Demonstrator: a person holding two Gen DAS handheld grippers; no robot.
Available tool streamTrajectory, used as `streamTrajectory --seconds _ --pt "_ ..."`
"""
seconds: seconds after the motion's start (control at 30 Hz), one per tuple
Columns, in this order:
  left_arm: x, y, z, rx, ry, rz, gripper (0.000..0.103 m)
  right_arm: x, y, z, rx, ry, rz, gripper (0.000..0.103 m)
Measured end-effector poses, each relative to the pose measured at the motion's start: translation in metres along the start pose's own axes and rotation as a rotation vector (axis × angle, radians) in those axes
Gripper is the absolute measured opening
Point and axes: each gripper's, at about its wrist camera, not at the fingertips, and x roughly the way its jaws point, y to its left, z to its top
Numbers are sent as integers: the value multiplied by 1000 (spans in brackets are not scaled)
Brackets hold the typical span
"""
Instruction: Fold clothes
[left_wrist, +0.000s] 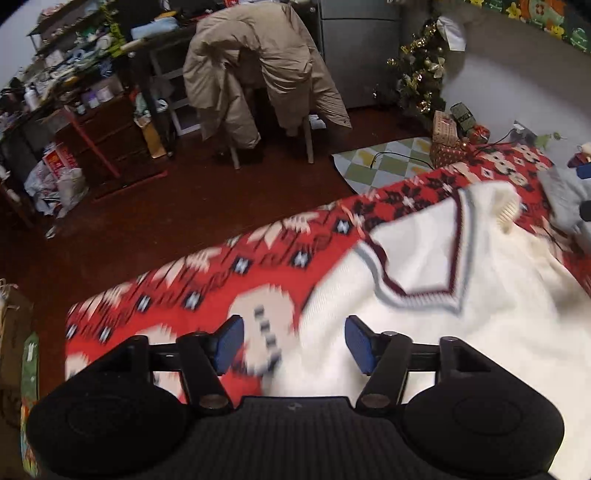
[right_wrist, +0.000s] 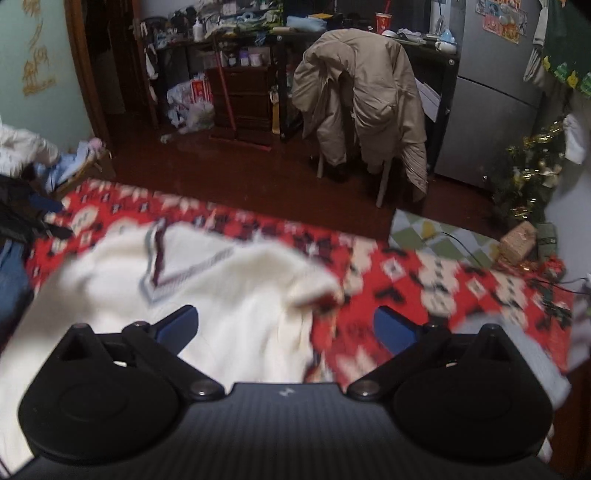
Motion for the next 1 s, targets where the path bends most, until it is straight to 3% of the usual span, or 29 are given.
streamTrajectory --seconds 0.07,0.13,0.2,0.27,0.33,0.47,0.63,0.73,0.8,0.83,0.87,0.9,1.0 --pt "18 10 16 -66 -17 -63 51 29 -6 22 2 20 -28 90" --pt "36 15 25 -115 -29 -125 37 56 -11 40 5 34 -48 85" --pt "52 16 28 -118 -27 -131 26 82 -16 49 25 59 -52 79" --pt "64 15 26 -111 -17 -123 23 107 -21 54 50 89 -55 70" --pt "75 14 21 -101 7 -130 16 131 -26 57 72 118 -56 70" --pt "81 9 8 -32 28 -172 16 149 -24 37 83 138 -1 68" --pt "86 -14 -8 124 44 -118 15 157 -2 7 -76 194 16 69" --pt "85 -17 -8 128 41 -121 15 159 8 -1 -114 175 -11 73" --pt "81 -20 -11 141 40 -149 9 159 14 -4 -122 156 -22 70" --pt "79 -22 -13 147 39 -163 3 157 18 -5 -125 151 -14 59" --pt "77 -24 -15 153 38 -178 2 155 21 -5 -137 145 3 36" --pt "75 -26 -16 160 37 -192 1 151 24 -5 -164 136 9 29" --pt "56 -32 -26 155 -15 -196 0 137 43 -9 -285 83 -41 27"
